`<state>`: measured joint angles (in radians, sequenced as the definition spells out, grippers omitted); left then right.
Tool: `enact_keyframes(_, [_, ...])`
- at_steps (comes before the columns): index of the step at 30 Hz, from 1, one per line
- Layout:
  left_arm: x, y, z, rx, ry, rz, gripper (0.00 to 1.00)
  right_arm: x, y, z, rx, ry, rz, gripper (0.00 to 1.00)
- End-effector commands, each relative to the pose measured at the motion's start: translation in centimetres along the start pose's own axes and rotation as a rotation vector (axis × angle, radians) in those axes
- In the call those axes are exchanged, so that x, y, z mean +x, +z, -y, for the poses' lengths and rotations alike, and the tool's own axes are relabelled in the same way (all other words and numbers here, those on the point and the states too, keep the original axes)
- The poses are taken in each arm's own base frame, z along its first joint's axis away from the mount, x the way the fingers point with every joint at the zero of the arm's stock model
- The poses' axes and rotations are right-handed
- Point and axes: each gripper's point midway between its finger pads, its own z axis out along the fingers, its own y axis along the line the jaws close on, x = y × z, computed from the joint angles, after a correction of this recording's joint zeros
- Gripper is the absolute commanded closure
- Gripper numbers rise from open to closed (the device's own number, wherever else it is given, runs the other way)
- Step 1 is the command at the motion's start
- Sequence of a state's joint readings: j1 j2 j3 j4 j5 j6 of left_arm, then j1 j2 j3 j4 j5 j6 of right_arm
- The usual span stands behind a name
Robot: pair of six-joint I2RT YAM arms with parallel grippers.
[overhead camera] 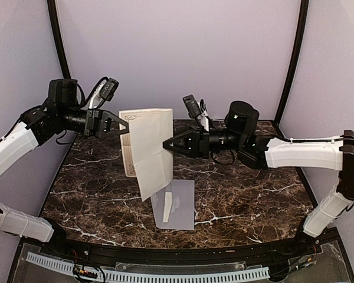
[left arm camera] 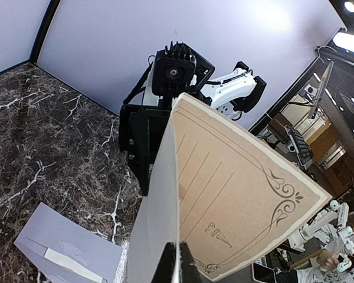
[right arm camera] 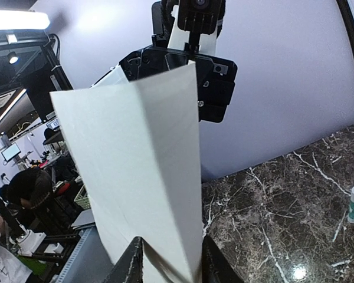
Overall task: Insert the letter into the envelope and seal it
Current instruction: Fold the letter.
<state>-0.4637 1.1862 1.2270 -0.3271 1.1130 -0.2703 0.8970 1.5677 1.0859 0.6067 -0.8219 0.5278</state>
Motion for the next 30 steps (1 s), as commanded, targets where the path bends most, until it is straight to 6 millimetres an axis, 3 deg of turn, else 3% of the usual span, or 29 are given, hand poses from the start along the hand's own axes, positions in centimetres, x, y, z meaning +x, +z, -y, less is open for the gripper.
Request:
enact_keyframes(1, [0.0,0.5,0.6,0.051,0.028,0.001,1.0,-0.5,0.2,-1.4,-0.054,-0.028,0.025,0.74])
enact_keyframes(7, [0.4,1.0,0.1,0.048,0.018,-0.001,1.0,-0.8,0.2,-1.3,-0.038,-0.022,0.042,0.97])
enact_keyframes(9, [0.4,1.0,-0.1,0.044,0.02,0.004,0.99,-1.0,0.0,-0.9,-0.005,-0.018,0.058,1.0])
enact_keyframes(10, [0.4,1.0,-0.1,0.043,0.02,0.008,0.96,-1.1,-0.1,-0.7,0.014,-0.015,0.066,1.0])
enact_keyframes(11, [0.3,1.0,-0.2,0.038,0.028,0.015,0.83,-1.2,-0.3,-0.4,0.037,-0.016,0.079,1.0])
enact_keyframes(15, [-0.3,0.7,-0.3,0.005,0.067,0.057,0.46,-1.7,-1.5,0.3,0.119,-0.018,0.122,1.0])
enact_keyframes(18, [-0.7,0.3,0.1,-0.012,0.098,0.085,0.24,-2.2,-2.7,0.7,0.166,-0.02,0.149,1.0])
enact_keyframes(24, [0.2,0.7,-0.4,0.006,0.062,0.081,0.07,-2.8,-3.9,0.4,0.185,-0.031,0.165,1.0])
enact_keyframes(30, [1.7,2.6,-2.2,-0.03,0.035,0.033,0.03,-3.2,-4.0,-0.4,0.169,-0.047,0.162,1.0])
